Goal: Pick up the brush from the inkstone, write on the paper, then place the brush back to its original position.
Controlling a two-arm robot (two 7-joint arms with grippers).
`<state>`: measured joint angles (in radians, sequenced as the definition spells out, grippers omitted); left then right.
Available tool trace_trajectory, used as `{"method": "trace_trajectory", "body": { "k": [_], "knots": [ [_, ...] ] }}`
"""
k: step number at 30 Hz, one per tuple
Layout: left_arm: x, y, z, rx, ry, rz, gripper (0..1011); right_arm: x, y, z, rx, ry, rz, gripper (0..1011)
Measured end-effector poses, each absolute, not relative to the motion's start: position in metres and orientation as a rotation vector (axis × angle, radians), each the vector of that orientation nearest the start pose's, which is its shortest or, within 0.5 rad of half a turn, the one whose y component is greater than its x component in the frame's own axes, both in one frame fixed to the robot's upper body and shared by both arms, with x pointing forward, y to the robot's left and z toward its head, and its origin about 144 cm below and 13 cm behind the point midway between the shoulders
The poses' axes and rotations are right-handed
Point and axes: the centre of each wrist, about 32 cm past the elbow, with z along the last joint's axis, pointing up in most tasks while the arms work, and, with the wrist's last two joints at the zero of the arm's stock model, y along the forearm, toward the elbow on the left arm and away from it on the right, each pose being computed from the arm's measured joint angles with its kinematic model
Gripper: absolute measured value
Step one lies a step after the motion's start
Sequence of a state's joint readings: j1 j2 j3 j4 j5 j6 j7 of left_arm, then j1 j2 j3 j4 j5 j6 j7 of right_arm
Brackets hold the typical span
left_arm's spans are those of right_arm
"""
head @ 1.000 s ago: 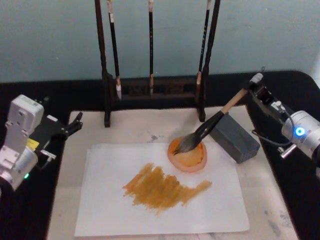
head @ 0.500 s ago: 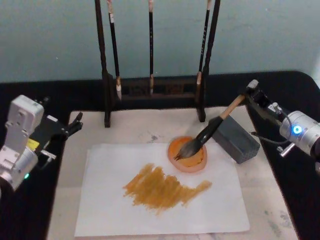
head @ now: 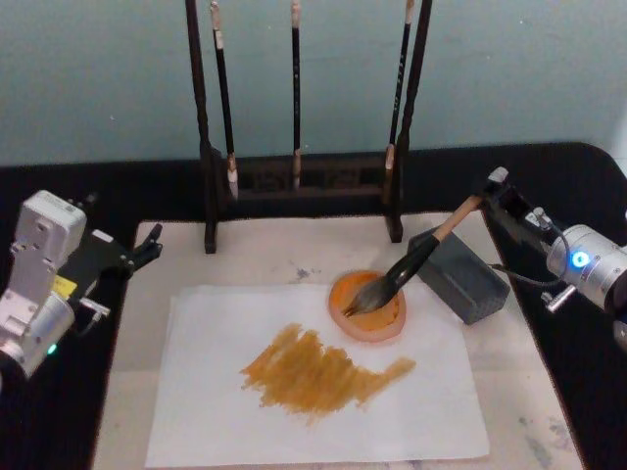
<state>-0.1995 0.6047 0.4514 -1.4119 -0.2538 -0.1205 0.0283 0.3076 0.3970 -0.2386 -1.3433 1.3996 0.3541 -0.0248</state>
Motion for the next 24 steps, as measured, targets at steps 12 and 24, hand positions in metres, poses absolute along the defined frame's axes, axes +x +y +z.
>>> {"method": "trace_trajectory", "body": {
  "k": [12,24],
  "knots": [
    [0.489,0.310,1.140,0.304,-0.285,1.248,1009,0.543,-0.295,1.176,0.394,0.995,-1.195,160],
    [0.489,0.310,1.140,0.304,-0.285,1.248,1010,0.552,-0.293,1.177,0.399,0.994,-1.198,160]
  ]
}}
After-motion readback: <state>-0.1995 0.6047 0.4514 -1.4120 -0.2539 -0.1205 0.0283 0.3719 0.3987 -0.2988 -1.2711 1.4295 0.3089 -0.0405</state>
